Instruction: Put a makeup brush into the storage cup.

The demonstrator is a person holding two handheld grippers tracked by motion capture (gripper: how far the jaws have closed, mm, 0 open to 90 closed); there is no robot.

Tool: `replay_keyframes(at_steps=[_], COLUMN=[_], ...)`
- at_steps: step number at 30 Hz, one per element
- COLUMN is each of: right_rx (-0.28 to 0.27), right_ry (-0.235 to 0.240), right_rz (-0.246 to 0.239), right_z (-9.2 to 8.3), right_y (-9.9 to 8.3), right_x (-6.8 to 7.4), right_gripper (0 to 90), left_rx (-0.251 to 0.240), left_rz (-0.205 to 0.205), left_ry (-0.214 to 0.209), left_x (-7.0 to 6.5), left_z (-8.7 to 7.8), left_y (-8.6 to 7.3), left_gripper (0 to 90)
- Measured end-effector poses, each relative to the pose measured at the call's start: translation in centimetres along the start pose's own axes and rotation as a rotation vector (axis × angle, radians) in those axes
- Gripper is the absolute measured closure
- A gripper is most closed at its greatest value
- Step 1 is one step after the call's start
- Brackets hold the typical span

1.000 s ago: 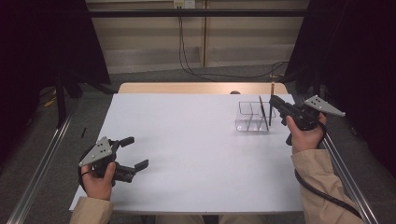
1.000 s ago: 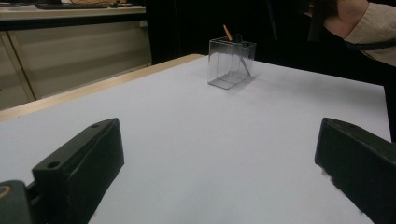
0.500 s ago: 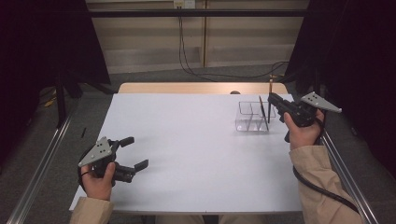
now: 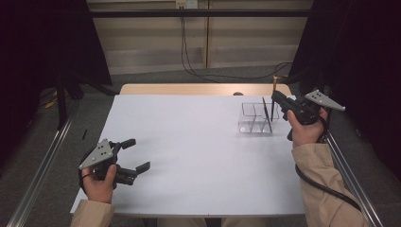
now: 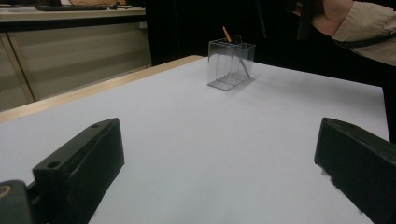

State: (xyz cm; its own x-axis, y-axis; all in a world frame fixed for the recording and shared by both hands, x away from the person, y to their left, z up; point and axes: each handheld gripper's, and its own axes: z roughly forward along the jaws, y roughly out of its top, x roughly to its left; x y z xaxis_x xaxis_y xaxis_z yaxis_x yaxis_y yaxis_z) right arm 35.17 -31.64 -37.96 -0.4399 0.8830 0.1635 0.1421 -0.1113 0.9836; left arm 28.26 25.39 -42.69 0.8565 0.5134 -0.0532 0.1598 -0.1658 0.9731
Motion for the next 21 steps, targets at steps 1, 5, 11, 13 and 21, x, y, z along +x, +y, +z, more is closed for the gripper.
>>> replay_keyframes(at_steps=[1,5,11,13,21], right_rx=[-0.002,-0.001,-0.013,-0.013,-0.016], right_ry=[-0.002,-0.004,-0.012,-0.015,-0.025], right_rz=[0.0,-0.01,-0.006,-0.004,-0.007], right_z=[0.07,0.2,0.31,0.42,0.84], right_y=[-0.02,-0.14,-0.14,-0.11,-0.03], right_x=[-0.01,0.03,-0.24,-0.32,-0.46], right_gripper=[83.7,83.7,83.7,83.7,83.7], left_rx=[0.002,0.001,0.006,0.006,0.006], left_rz=[0.001,0.001,0.002,0.002,0.002], left_ry=[0.001,0.002,0.002,0.002,0.003], left_x=[0.01,0.02,0.02,0.03,-0.02], left_z=[-0.01,-0.05,-0.02,-0.01,0.0], left_y=[0.0,-0.01,-0.02,-0.03,-0.02], left_gripper=[1.2,1.3,1.3,1.3,1.3])
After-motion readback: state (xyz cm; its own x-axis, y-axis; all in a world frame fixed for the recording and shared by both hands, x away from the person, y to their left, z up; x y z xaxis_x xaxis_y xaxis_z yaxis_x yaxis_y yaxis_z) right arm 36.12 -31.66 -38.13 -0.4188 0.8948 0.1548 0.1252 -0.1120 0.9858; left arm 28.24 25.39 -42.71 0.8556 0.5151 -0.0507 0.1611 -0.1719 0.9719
